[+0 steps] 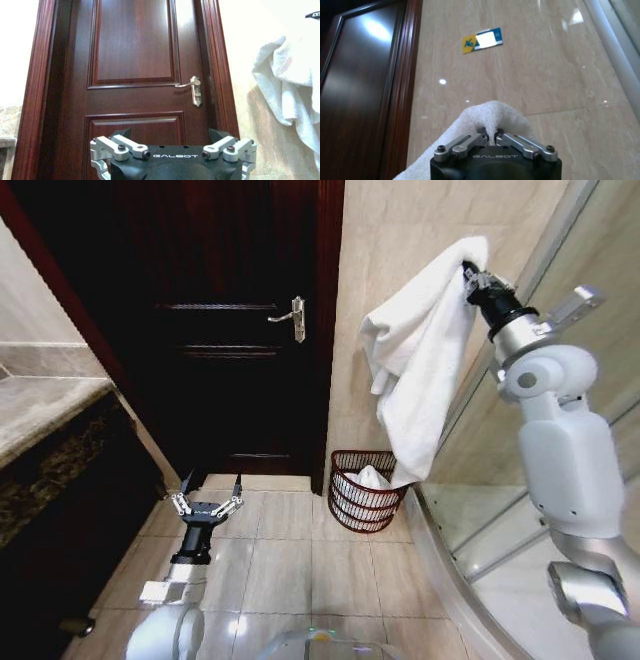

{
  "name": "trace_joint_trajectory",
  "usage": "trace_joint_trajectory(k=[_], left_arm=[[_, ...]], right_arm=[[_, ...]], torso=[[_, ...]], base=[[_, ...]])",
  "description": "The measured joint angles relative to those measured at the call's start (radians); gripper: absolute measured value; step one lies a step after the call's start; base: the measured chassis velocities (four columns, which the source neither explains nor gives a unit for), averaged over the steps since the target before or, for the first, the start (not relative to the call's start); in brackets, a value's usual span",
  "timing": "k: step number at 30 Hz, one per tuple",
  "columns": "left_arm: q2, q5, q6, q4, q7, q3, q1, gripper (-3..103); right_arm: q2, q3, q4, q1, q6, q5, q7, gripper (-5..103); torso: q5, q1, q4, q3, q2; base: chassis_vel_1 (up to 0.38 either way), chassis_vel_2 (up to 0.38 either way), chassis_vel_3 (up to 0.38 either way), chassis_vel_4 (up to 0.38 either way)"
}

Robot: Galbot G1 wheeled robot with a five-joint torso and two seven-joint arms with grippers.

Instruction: Discard the used towel into the hamper.

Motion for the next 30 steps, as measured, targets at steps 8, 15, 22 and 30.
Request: trace_joint_trajectory(k=[8,15,22,30], left_arm=[[0.000,-0.002,-0.009,-0.012,0.001,0.000,0.004,100],[0.000,-0.011,-0.009,-0.021,0.000,-0.008,0.008,100],[0.000,-0.016,-0.009,-0.022,-0.001,-0.009,0.009,100],[0.001,-0.025,-0.002,-0.019,-0.003,-0.011,-0.003,100]], right_arm=[[0.035,-0.034,-0.049,0.012,0.012,-0.045,-0.006,4],[0.062,-0.054,-0.062,0.017,0.012,-0.062,-0.009,4],[0.076,-0.064,-0.092,0.029,0.017,-0.080,-0.016,4],[0.086,-0.070,-0.132,0.028,0.031,-0.114,-0.032,4]], torso=[[0.0006,0.002,0.0000,0.002,0.003],[0.0003,0.001,0.0000,0.000,0.001],[0.0003,0.000,0.0000,-0.002,-0.002],[0.0003,-0.001,-0.0001,-0.003,-0.004]], base=[[0.000,0.000,0.000,0.000],[0.000,0.000,0.000,0.000],[0.000,0.000,0.000,0.000],[0.000,0.000,0.000,0.000]])
